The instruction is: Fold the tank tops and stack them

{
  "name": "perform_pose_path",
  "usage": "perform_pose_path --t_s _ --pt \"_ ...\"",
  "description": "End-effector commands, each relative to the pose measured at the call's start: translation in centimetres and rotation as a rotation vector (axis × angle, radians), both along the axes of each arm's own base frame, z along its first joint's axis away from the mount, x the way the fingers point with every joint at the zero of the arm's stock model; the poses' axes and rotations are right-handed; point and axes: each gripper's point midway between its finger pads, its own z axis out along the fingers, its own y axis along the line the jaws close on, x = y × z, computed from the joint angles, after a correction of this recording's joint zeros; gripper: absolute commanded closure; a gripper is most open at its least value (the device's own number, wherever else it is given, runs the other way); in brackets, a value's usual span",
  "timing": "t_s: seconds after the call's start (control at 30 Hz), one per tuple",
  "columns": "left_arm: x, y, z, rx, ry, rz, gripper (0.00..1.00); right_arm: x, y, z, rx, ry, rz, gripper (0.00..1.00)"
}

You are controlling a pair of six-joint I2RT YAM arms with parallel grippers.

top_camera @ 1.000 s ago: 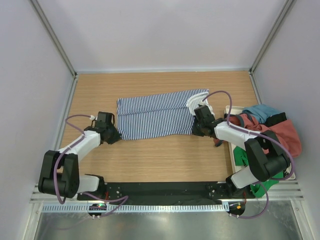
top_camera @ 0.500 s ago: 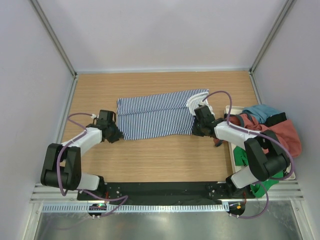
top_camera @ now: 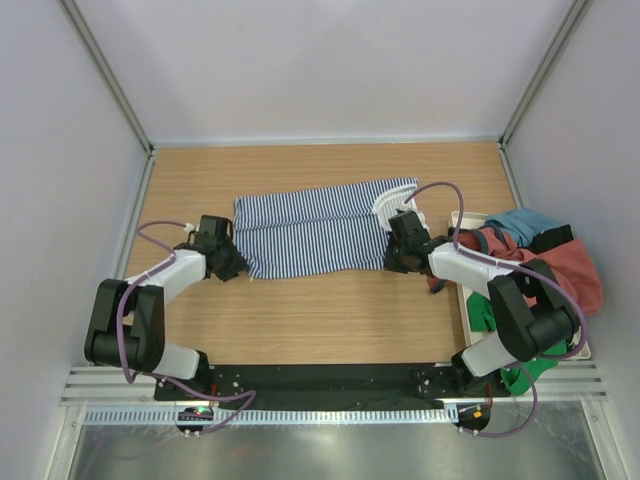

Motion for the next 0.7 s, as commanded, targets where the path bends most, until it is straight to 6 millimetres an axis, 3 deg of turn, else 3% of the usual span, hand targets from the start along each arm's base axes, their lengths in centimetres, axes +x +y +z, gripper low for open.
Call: perform_pose_path --t_s 0.0,0.2,0.37,0.6,0.67 --pt "1.3 -0.1 1.7 0.004 -0.072 -0.011 0.66 1.1 0.3 1.1 0.012 -0.043 0.003 0.99" --pt "1.2 -0.2 3.2 -0.008 -0.120 -0.015 0.60 1.1 0.4 0.9 0.016 -0.040 0.007 0.99" --pt "1.3 -0.2 3.2 -0.004 -0.122 -0.025 0.59 1.1 0.4 0.8 0.018 -0.039 0.006 0.99" --pt "0.9 -0.5 1.4 -0.012 -0.071 -0.036 0.73 1.0 0.4 0.7 0.021 -0.036 0.004 0.99" --pt "1.0 -0.6 1.2 -0.014 -0.068 -0.042 0.71 1.0 0.3 0.7 0.019 -0.037 0.006 0.99"
